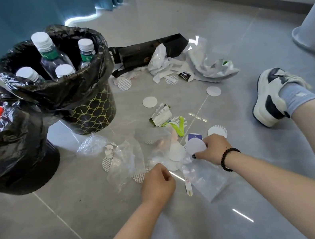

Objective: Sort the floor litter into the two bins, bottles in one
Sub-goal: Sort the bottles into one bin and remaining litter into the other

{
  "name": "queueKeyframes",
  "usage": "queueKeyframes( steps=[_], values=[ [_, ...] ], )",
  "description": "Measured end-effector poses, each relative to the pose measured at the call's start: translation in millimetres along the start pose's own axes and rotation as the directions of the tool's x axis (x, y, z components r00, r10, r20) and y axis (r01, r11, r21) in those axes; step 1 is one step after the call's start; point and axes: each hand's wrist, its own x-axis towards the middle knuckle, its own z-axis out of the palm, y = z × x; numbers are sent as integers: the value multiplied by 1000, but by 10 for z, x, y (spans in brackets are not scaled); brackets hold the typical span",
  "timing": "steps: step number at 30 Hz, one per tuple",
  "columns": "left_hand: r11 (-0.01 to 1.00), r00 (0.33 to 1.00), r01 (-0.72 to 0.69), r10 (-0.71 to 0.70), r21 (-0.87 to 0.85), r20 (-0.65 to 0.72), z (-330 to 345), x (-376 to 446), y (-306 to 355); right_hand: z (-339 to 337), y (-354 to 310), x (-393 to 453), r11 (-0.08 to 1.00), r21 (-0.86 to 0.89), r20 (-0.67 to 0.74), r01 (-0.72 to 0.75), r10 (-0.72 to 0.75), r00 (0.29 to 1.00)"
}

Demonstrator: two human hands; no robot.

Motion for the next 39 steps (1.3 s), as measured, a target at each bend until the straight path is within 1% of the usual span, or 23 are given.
queueKeyframes(
  steps=[2, 4, 6, 8, 9, 11, 14, 16, 18, 20, 22, 23, 25, 26, 28, 30, 31, 33, 34, 35, 36, 37, 39],
  values=[
    [992, 1000, 4, -2, -128, 12, 30, -2, 54, -63, -26, 50, 991, 134, -39, -10, 15, 999],
    [967, 999, 21, -29, -253, -28, 41, 20, 132, -140, -86, 95, 954, 300, -56, 14, 3, 998],
    [910, 995, 58, -87, -411, -51, 28, 51, 227, -158, -156, 133, 871, 492, -50, 15, 11, 999],
    [809, 990, 111, -140, -577, -6, -20, 79, 317, -102, -209, 153, 743, 669, -15, -27, 50, 999],
    [759, 985, 149, -170, -633, 28, -44, 104, 324, -43, -234, 157, 687, 725, 10, -53, 66, 998],
    [735, 976, 195, -209, -649, 57, -82, 120, 324, 77, -264, 143, 631, 772, 29, -79, 89, 996],
    [717, 964, 223, -262, -661, 42, -151, 137, 323, 216, -326, 127, 602, 793, 20, -94, 128, 992],
    [690, 962, 220, -270, -689, 37, -201, 174, 328, 291, -336, 145, 597, 795, 10, -107, 164, 986],
    [656, 966, 197, -256, -729, 30, -265, 199, 351, 335, -359, 143, 621, 775, 4, -117, 180, 984],
    [606, 965, 176, -262, -776, 14, -332, 217, 363, 372, -378, 118, 573, 804, 71, -157, 170, 983],
    [547, 960, 166, -281, -821, 7, -391, 230, 370, 400, -412, 93, 487, 850, 158, -200, 126, 979],
    [514, 958, 163, -288, -842, 10, -417, 239, 378, 401, -434, 76, 475, 855, 186, -209, 96, 978],
    [455, 953, 156, -304, -877, 12, -445, 255, 370, 428, -447, 74, 538, 823, 163, -182, 83, 983],
    [435, 951, 149, -309, -888, 8, -449, 266, 354, 438, -457, 78, 595, 790, 111, -151, 103, 988],
    [446, 948, 155, -318, -882, 6, -441, 282, 320, 427, -487, 68, 694, 717, -34, -68, 132, 991],
    [460, 945, 191, -325, -867, 36, -433, 285, 319, 393, -508, 48, 786, 611, -213, 91, 53, 976],
    [474, 944, 211, -326, -855, 52, -427, 281, 331, 374, -513, 30, 830, 522, -302, 197, -36, 952],
    [559, 951, 229, -304, -797, 60, -402, 265, 349, 370, -488, 8, 864, 294, -425, 408, -264, 866],
    [606, 962, 210, -269, -767, 51, -395, 260, 373, 383, -470, 16, 847, 180, -467, 499, -373, 802],
    [628, 970, 192, -236, -754, 51, -374, 234, 389, 412, -438, 20, 818, 84, -494, 569, -462, 736],
    [630, 974, 190, -220, -753, 62, -360, 209, 411, 435, -418, 33, 787, 3, -515, 617, -528, 675],
    [608, 972, 203, -218, -768, 85, -348, 198, 428, 453, -399, 50, 757, -73, -530, 650, -582, 618],
    [525, 963, 246, -231, -815, 141, -361, 177, 468, 472, -375, 73, 685, -234, -526, 690, -686, 502]
  ],
)
